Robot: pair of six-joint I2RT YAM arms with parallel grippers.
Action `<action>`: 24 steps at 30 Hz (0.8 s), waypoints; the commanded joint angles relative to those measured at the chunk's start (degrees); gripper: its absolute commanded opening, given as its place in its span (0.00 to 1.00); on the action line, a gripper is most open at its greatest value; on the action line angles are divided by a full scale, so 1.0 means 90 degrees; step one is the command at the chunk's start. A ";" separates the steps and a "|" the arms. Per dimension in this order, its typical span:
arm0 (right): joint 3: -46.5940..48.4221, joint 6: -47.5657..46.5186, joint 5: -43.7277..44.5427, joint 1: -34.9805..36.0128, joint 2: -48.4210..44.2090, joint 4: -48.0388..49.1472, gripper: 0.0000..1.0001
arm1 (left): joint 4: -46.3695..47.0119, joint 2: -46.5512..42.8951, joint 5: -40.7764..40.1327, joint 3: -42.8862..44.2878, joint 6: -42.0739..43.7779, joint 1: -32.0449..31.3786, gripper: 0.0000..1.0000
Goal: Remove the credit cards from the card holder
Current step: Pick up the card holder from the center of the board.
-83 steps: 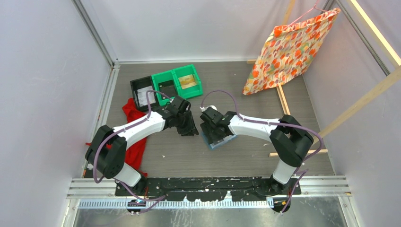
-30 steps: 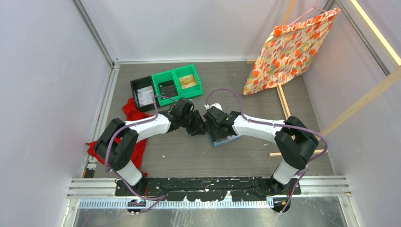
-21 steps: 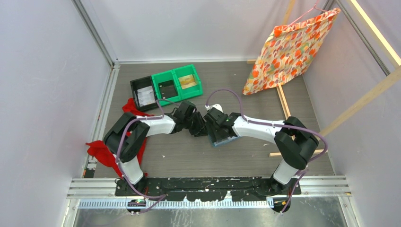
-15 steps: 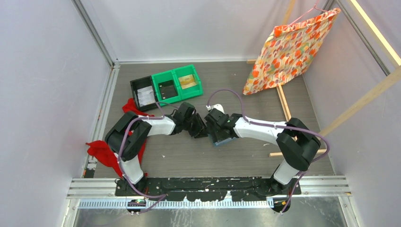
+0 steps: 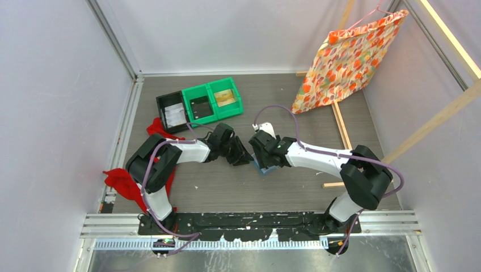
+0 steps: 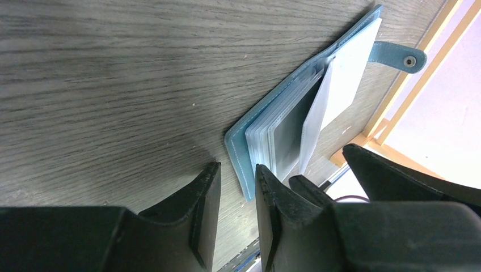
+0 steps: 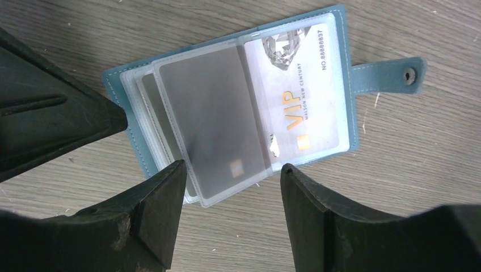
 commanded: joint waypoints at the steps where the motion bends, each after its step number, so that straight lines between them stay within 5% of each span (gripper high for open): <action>1: 0.0023 0.0106 0.0533 -0.0080 -0.0351 -0.0018 0.66 | -0.0301 0.0089 -0.0134 -0.0051 0.0128 -0.0022 0.31; 13: 0.0017 0.0099 0.0589 -0.0642 -0.0751 -0.0050 0.66 | -0.0626 -0.0227 -0.0236 0.0017 0.0344 -0.0018 0.31; 24: -0.0003 0.0179 -0.0047 -0.1759 -0.0097 0.0247 0.67 | -0.1368 -0.0672 -0.0332 0.0416 0.0816 -0.0113 0.31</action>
